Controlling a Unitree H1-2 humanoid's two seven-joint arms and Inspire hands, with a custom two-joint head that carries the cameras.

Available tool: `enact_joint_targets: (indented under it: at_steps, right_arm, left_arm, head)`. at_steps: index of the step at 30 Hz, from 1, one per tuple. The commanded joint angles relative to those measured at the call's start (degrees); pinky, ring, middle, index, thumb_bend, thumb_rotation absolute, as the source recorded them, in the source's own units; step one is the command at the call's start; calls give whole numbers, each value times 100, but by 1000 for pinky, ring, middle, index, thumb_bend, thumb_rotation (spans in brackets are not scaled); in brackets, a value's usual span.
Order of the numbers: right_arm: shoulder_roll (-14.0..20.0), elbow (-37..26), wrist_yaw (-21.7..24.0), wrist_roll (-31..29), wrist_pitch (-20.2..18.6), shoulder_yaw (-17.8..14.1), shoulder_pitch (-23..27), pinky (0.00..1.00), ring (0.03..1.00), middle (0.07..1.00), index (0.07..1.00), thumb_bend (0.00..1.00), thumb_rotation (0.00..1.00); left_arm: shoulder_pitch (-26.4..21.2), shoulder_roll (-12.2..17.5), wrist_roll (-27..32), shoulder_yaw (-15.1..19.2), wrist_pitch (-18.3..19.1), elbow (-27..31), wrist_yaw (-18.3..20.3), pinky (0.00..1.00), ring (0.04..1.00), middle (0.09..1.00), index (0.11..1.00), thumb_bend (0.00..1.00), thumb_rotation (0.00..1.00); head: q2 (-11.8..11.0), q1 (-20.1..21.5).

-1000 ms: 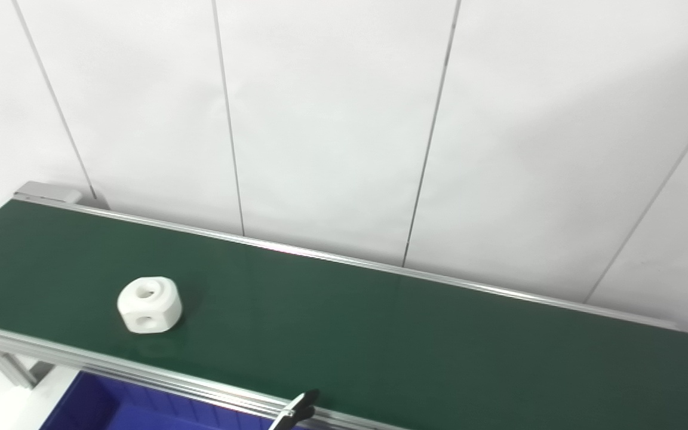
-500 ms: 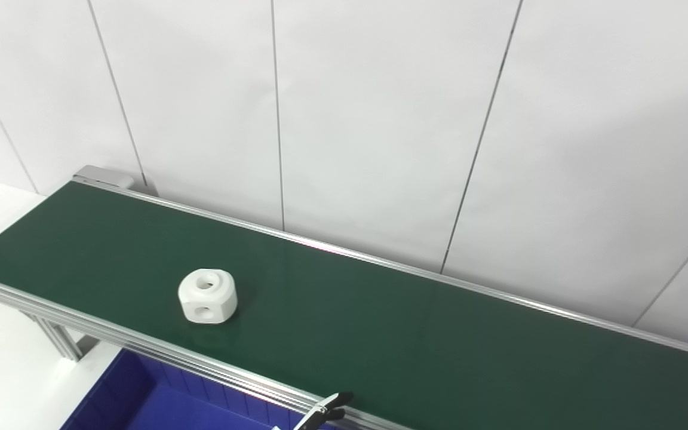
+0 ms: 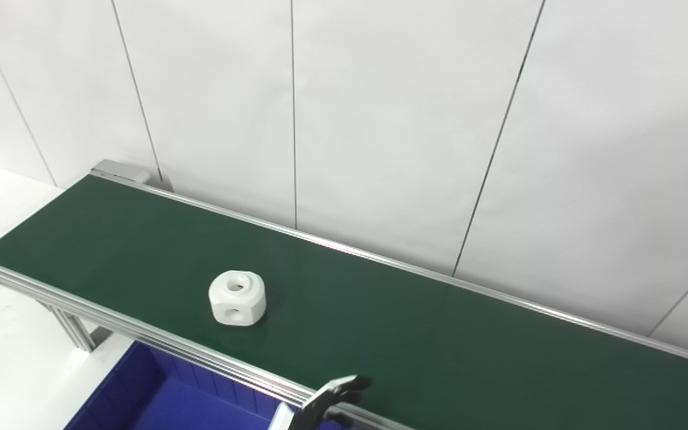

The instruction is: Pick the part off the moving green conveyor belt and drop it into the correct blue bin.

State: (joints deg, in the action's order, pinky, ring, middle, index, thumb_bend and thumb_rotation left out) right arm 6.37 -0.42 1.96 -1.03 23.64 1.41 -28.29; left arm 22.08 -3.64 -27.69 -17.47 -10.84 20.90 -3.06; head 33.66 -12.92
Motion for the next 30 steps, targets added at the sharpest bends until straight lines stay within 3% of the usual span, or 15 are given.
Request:
enact_joint_targets:
  at_steps: [1,6,10,16,24,27,30]
  right_arm:
    - [-56,-147,37,-17,192,14,4,1000,1000,1000,1000,746,1000]
    - [-158,-199,18,8,163,58,34,1000,1000,1000,1000,805,1000]
    - [-180,-152,34,-13,203,55,49,1000,1000,1000,1000,823,1000]
    - [-198,-112,58,-38,271,76,64,1000,1000,1000,1000,810,1000]
    - [-200,-130,59,24,293,99,37,1000,1000,1000,1000,666,1000]
    - [-220,-182,53,9,261,106,14,1000,1000,1000,1000,667,1000]
    - [-225,-243,48,35,245,114,-4,1000,1000,1000,1000,679,1000]
  left_arm:
    - [-665,268,-352,152,15,497,226,533,692,741,740,916,454]
    - [-1695,1063,-714,606,292,623,818,561,723,783,782,882,389]
    - [-2430,1636,-1077,741,309,390,1098,607,747,789,784,846,364]
    - [-3239,2331,-1353,739,-31,-602,1187,622,746,791,803,837,349]
    - [-3849,2717,-1566,567,-130,-1869,1186,640,748,782,797,913,326]
    - [-3970,2786,-1606,546,-298,-2401,966,647,749,778,794,914,323]
    - [-3992,2755,-1590,589,-137,-2690,948,645,756,784,795,911,290]
  head:
    - [9,12]
    - [18,103]
    - [21,119]
    - [37,168]
    - [72,231]
    - [87,252]
    - [122,263]
